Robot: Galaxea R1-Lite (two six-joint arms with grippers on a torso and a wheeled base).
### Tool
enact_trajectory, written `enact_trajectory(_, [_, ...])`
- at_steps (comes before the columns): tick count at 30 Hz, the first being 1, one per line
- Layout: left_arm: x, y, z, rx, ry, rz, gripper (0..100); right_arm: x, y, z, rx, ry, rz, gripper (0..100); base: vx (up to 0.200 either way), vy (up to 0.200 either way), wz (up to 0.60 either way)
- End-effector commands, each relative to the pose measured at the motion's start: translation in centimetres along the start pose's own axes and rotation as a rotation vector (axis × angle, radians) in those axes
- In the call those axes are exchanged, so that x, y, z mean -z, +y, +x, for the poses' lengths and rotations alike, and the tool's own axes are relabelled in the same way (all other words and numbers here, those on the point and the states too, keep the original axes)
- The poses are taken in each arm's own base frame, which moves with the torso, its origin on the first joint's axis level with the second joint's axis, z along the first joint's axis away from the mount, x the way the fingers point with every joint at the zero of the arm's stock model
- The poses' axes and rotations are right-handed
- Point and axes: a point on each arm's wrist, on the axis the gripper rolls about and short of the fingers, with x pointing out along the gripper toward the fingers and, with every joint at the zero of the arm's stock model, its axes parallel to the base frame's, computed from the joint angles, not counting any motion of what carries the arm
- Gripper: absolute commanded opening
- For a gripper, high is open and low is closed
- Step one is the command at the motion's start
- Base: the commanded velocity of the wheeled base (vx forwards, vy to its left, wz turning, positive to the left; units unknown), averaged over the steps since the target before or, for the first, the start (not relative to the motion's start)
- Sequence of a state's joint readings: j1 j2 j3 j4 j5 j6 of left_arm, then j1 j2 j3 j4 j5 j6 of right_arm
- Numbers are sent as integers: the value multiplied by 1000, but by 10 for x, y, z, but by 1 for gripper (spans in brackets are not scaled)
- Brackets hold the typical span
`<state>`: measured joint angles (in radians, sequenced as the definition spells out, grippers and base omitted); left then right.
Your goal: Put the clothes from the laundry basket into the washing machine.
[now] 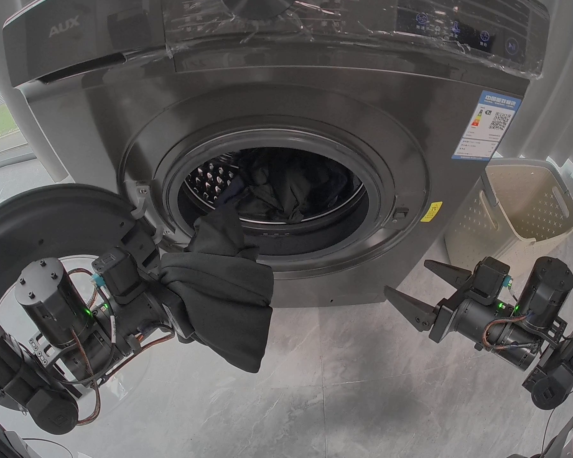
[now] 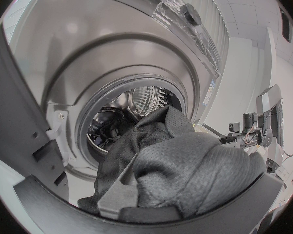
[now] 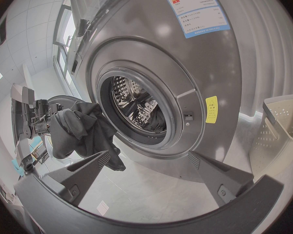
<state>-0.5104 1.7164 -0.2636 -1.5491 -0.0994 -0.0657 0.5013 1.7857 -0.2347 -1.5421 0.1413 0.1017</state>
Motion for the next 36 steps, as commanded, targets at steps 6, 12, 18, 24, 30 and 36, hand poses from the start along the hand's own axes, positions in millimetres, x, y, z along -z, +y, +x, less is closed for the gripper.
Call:
enact_trajectory(6, [9, -1, 3, 5, 34, -1, 0, 14, 18, -13, -71, 78, -1, 100, 0, 0, 0])
enact_trajectory(12, [9, -3, 3, 11, 36, -5, 0, 15, 23, -16, -90, 84, -2, 100, 0, 0, 0])
enact_trajectory(18, [15, -5, 5, 20, 57, -3, 0, 15, 25, -16, -100, 84, -2, 100, 0, 0, 0])
enact_trajectory(24, [16, -21, 7, 84, 63, -15, 0, 17, 34, -18, -138, 97, -2, 100, 0, 0, 0])
enact_trajectory(30, [37, -34, 37, 104, 96, -6, 0, 15, 47, -19, -191, 89, 1, 100, 0, 0, 0])
enact_trajectory(36, [47, -25, 87, 70, 36, -13, 0, 17, 47, -21, -193, 99, 2, 100, 0, 0, 0])
